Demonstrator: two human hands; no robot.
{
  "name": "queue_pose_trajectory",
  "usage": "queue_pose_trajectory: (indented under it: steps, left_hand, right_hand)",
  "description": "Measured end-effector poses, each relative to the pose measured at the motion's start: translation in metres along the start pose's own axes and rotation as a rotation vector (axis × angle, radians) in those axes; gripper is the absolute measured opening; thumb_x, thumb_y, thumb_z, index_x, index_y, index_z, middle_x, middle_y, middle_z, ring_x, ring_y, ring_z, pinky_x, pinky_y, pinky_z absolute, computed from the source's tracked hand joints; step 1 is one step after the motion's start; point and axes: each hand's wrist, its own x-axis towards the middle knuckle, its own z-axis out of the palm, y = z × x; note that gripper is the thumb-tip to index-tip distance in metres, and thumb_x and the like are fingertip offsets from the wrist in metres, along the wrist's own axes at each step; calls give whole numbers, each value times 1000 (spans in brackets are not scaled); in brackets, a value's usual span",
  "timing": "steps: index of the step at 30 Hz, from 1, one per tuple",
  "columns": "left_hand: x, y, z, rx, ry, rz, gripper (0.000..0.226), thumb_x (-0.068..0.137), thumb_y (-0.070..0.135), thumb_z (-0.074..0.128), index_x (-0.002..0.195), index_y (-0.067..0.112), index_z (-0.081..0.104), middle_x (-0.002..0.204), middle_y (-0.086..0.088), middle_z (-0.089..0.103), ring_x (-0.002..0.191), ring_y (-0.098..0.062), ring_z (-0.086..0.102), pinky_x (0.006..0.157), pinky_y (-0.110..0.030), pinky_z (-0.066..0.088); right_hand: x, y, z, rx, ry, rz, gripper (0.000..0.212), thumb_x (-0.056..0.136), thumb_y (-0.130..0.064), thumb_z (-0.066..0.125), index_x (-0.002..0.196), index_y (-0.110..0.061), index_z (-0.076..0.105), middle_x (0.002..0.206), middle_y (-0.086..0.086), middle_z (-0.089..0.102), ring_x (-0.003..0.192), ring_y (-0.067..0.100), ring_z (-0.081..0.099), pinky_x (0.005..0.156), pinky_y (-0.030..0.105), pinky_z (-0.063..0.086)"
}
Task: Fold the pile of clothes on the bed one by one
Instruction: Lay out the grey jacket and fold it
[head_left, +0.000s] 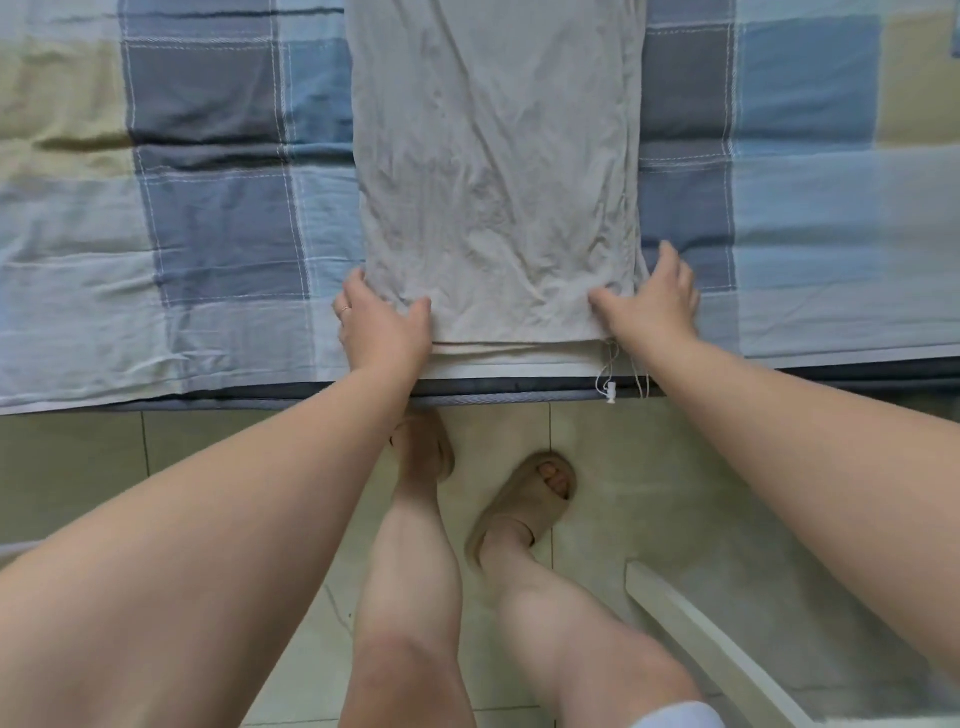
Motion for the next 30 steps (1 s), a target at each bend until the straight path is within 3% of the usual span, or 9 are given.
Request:
queue_pose_trajectory:
  steps: [2, 5, 8, 10, 12, 16, 21, 25, 30]
  left_hand:
    - [6, 1, 4, -134, 3, -117, 69, 88, 29, 70, 144, 15, 34, 142, -8, 48, 120, -26, 53, 97, -28, 39]
    - [9, -5, 6, -307, -40, -300, 45, 89, 27, 71, 126, 13, 49, 113, -5, 60, 103, -27, 59, 89, -30, 46]
    - [9, -16, 1, -400, -125, -355, 23, 90, 29, 72, 97, 16, 54, 95, -1, 61, 104, -29, 63, 101, -40, 52]
    - [1, -18, -10, -431, -169, -379, 22, 91, 30, 72, 86, 18, 54, 93, 0, 60, 93, -24, 63, 96, -40, 55]
    - [-15, -13, -27, -438, -206, -416, 21, 92, 30, 72, 88, 20, 54, 95, -2, 59, 77, -17, 58, 77, -31, 56]
    - [-64, 7, -76, -442, -293, -493, 22, 94, 31, 70, 106, 19, 57, 95, -3, 60, 63, -11, 57, 49, -20, 49]
    - [-148, 33, -139, -483, -354, -575, 24, 96, 27, 68, 116, 19, 59, 83, 1, 62, 65, -11, 58, 58, -27, 46]
    - [-209, 39, -184, -454, -429, -686, 10, 96, 26, 65, 99, 20, 58, 72, 1, 57, 59, -11, 53, 53, -24, 43]
    - [-240, 55, -219, -470, -454, -724, 9, 95, 25, 60, 99, 18, 56, 70, 0, 53, 59, -11, 50, 52, -23, 39]
  right_hand:
    - [9, -2, 0, 119, 8, 65, 94, 82, -40, 75, 156, -16, 21, 157, 9, 31, 140, 30, 36, 117, 43, 30]
    - [13, -2, -3, 349, -106, 163, 64, 84, -25, 79, 136, -10, 45, 127, 7, 57, 105, 24, 60, 96, 38, 51]
    - [4, 2, -5, 443, -285, 246, 35, 88, -14, 75, 119, -6, 62, 105, 10, 70, 84, 23, 68, 83, 41, 59]
    - [-9, 4, -11, 515, -327, 285, 28, 92, -12, 71, 118, -8, 62, 105, 10, 71, 86, 24, 68, 83, 42, 59]
    - [-29, 4, -25, 596, -348, 329, 23, 95, -11, 67, 117, -10, 59, 110, 12, 69, 91, 27, 68, 74, 41, 61]
    - [-87, -4, -68, 656, -328, 337, 26, 97, -10, 63, 122, -5, 57, 97, 12, 66, 70, 23, 64, 43, 24, 54]
    - [-173, -10, -136, 641, -324, 277, 23, 96, -7, 64, 118, -7, 59, 90, 7, 66, 68, 19, 66, 50, 23, 56]
    - [-230, -3, -174, 590, -333, 314, 25, 92, -8, 69, 116, -1, 61, 95, 11, 69, 79, 27, 69, 84, 43, 60]
    - [-262, -17, -206, 620, -366, 354, 24, 92, -2, 68, 113, 5, 58, 101, 15, 69, 71, 27, 69, 68, 33, 60]
